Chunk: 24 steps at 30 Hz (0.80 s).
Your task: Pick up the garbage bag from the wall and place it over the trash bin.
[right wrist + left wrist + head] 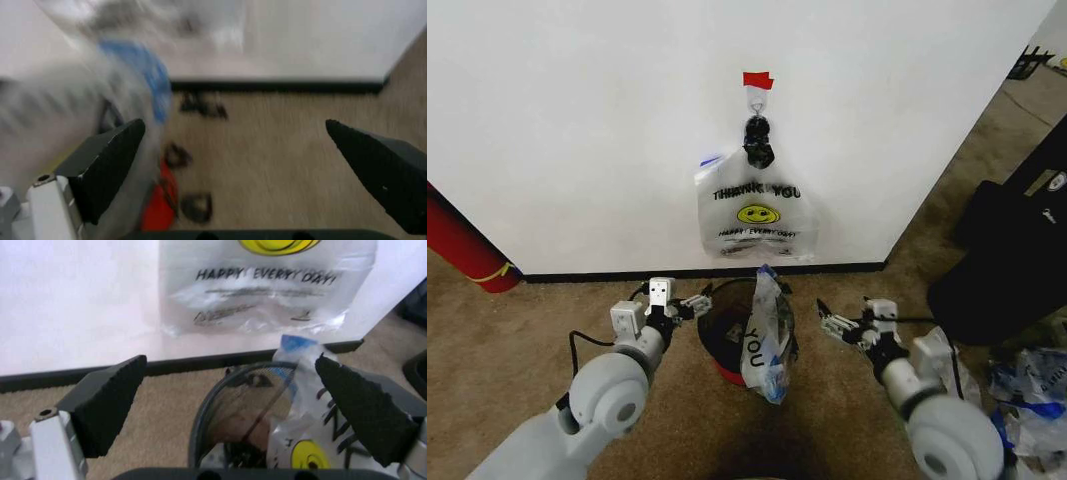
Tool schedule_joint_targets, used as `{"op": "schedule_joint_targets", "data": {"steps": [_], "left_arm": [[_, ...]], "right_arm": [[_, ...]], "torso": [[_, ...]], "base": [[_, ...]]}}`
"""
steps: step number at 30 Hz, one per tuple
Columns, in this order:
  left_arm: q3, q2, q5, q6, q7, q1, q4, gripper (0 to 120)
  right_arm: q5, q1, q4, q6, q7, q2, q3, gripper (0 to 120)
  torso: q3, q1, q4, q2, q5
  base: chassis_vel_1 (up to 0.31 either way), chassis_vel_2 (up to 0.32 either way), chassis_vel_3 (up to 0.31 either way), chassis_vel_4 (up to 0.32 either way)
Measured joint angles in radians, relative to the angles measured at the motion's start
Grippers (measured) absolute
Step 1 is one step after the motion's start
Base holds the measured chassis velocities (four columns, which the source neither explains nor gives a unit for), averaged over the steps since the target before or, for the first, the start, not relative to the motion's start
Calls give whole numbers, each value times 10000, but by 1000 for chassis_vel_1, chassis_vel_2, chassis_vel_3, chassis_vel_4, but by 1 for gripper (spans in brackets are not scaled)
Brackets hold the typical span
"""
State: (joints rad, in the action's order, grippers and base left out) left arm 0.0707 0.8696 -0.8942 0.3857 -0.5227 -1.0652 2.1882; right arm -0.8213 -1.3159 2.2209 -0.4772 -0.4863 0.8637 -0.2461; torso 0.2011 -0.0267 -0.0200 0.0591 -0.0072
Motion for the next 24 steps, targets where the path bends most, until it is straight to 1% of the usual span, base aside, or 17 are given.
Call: {"op": "schedule_joint_targets", "data": {"steps": [1, 2, 3, 4, 6, 7, 13, 20, 24], "left_arm": [[0, 0, 0, 0, 0, 0, 0, 100], [-33, 0, -25, 7, 10, 52, -6, 100], [-43, 2, -37, 8, 21, 92, -26, 100], [-38, 3, -55, 8, 22, 97, -45, 100], [16, -1, -95, 8, 23, 60, -68, 100], [33, -3, -102, 9, 23, 46, -76, 100], [57, 37, -124, 8, 23, 48, -60, 100], [23, 58, -165, 24, 52, 29, -6, 100], [-5, 89, -236, 29, 56, 117, -131, 100]], "right_arm": [[0, 0, 0, 0, 0, 0, 0, 100], [-117, 75, -91, -232, -62, 12, 85, 100], [-173, 93, -143, -365, -106, 64, 145, 100], [-226, 140, -203, -482, -172, 139, 211, 100], [-416, 303, -390, -692, -273, 295, 356, 100], [-494, 373, -471, -734, -289, 347, 406, 100], [-933, 791, -708, -689, -165, 520, 609, 100], [-819, 708, -478, -663, 238, 395, 619, 100], [-816, 1010, -656, -776, 331, 450, 820, 100]], "torso": [[0, 0, 0, 0, 0], [0, 0, 4, 0, 1], [0, 0, 2, 0, -10], [-1, 0, 3, 0, -13], [-1, 1, 8, 0, -6], [-2, 0, 8, 0, -9], [-1, 0, 8, 0, -9], [-2, 2, 7, 0, -9], [-2, 1, 7, 0, -9]], "base": [[0, 0, 0, 0], [0, 0, 0, 0], [0, 0, 0, 0], [0, 0, 0, 0], [0, 0, 0, 0], [0, 0, 0, 0], [0, 0, 0, 0], [0, 0, 0, 0], [0, 0, 0, 0]]}}
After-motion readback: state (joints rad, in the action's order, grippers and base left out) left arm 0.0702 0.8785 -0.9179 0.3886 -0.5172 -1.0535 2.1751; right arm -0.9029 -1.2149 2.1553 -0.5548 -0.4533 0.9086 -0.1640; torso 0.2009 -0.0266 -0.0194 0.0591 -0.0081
